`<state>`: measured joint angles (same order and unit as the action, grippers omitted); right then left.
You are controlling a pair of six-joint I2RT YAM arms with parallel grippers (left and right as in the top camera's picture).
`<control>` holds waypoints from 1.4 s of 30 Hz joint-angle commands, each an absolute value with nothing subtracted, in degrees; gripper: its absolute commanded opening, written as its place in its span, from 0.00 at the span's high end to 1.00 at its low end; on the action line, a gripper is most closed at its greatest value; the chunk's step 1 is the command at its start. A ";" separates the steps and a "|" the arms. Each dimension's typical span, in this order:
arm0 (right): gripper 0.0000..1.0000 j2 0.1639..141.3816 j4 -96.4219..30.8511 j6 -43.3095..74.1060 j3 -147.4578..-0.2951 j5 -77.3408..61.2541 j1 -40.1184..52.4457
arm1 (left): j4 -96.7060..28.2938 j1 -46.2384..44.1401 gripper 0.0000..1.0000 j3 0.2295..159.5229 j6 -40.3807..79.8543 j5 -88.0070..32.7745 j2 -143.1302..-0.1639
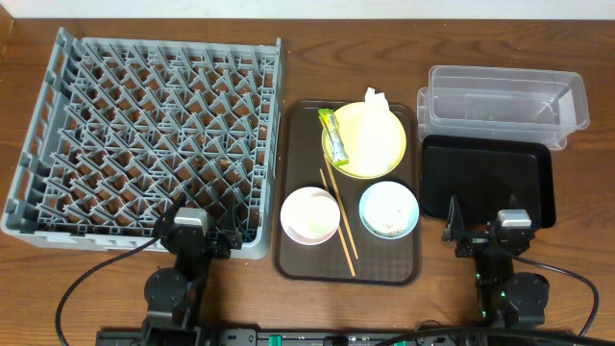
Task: Sort waste into correct bins and load items into the dishwasher
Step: 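Move the right gripper from rest toward the yellow plate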
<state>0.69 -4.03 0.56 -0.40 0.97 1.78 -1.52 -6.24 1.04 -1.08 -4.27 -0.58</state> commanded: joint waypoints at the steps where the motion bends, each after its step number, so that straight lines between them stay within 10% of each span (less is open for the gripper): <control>1: 0.01 0.38 -4.27 -0.05 -0.32 0.80 2.28 | -3.51 -6.57 0.09 0.23 -0.54 -4.47 -0.23; 25: 0.01 3.40 -5.23 3.40 -5.06 4.51 2.28 | -4.29 -6.57 0.08 8.23 -0.10 -3.75 -10.13; 42: 0.01 43.62 -23.11 3.38 -38.20 2.52 2.28 | -28.08 -6.57 0.08 37.78 -0.10 -3.84 -41.15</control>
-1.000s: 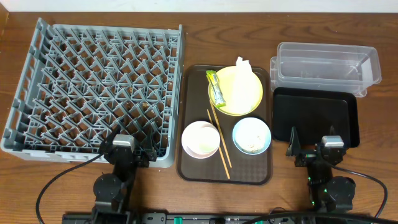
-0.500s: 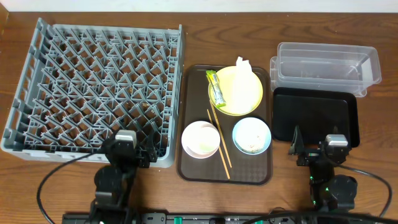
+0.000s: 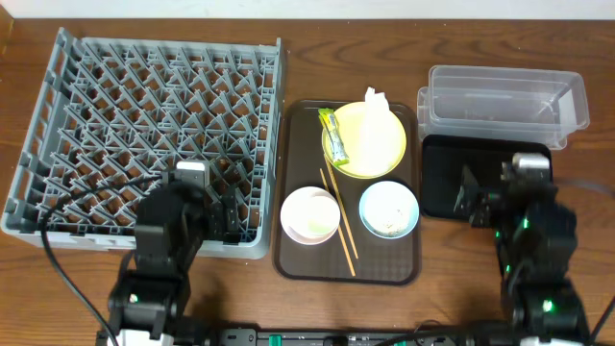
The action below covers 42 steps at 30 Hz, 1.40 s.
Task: Sort waste into correct bins and load items into the dishwasher
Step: 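Move the right gripper from rest toward the yellow plate, then grasp the white tissue on the yellow plate with the right gripper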
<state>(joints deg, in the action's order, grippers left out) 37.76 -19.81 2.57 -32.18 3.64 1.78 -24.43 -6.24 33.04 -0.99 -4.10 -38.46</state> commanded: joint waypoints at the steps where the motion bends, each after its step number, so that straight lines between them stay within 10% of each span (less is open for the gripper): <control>1: 0.01 46.41 -25.69 3.38 -40.84 1.78 2.28 | -30.06 -6.57 0.09 39.05 -0.10 -3.81 -42.02; 42: 0.20 93.25 -35.75 12.53 -76.84 -3.20 18.13 | -40.05 -6.57 0.08 43.42 5.72 -3.81 -41.58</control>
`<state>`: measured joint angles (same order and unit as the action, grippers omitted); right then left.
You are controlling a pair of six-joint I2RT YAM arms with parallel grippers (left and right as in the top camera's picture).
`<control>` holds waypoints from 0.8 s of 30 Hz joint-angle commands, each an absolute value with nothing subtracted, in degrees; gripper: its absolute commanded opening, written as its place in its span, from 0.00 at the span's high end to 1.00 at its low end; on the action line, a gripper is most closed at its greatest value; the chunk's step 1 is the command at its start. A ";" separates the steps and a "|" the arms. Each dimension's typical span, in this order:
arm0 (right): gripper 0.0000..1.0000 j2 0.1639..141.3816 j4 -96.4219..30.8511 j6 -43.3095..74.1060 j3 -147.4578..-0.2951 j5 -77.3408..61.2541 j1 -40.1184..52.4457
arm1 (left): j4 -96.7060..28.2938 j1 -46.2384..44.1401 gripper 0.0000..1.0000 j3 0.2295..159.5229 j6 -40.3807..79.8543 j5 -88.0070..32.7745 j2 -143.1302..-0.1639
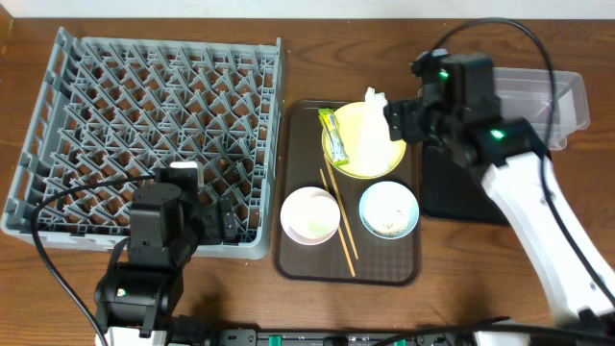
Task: Sort waste into correct bins and load items into the dishwasher
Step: 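Grasp the white tissue on the yellow plate with the right gripper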
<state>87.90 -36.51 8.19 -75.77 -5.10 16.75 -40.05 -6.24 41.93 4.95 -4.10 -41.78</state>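
A brown tray (298, 259) holds a yellow plate (360, 159) with a green wrapper (332, 135) and a crumpled white tissue (374, 100) on it. Two chopsticks (339, 226), a white bowl (309, 213) and a blue bowl (388, 209) with crumbs lie nearer the front. The grey dish rack (144, 125) stands to the left. My right gripper (396, 121) hangs open over the plate's right rim, beside the tissue, holding nothing. My left gripper (227, 215) sits at the rack's front right corner; its fingers blend into the rack.
A clear plastic bin (538, 96) stands at the back right, with a black bin (447, 187) in front of it, partly under my right arm. Cables run along the table's front edge (461, 288).
My right arm has gone from over the black bin to the back left, and its gripper is now at the yellow plate's right rim. The left arm shifted slightly lower and to the left.
Both arms first sat folded low at the table's front edge. Then both were raised, the left by the rack's front right corner, the right over the black bin. Now the right gripper is out over the plate beside the tissue. Nothing on the tray has moved.
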 commanded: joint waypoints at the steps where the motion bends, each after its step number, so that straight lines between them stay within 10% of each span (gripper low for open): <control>1: 0.21 94.85 -35.33 12.91 -76.84 -3.03 18.50 | -40.03 -6.57 0.08 43.42 5.72 -3.81 -41.58; 17: 0.36 116.05 -29.52 22.65 -76.82 3.22 23.81 | -40.05 -6.57 0.08 43.42 5.72 -3.81 -41.58; 24: 0.92 116.31 -28.67 23.77 -76.95 3.42 23.90 | -40.05 -6.57 0.09 43.42 5.72 -3.81 -41.58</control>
<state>116.38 -29.08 22.70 -76.18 3.01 23.00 -40.07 -6.24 41.93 4.95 -4.10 -41.78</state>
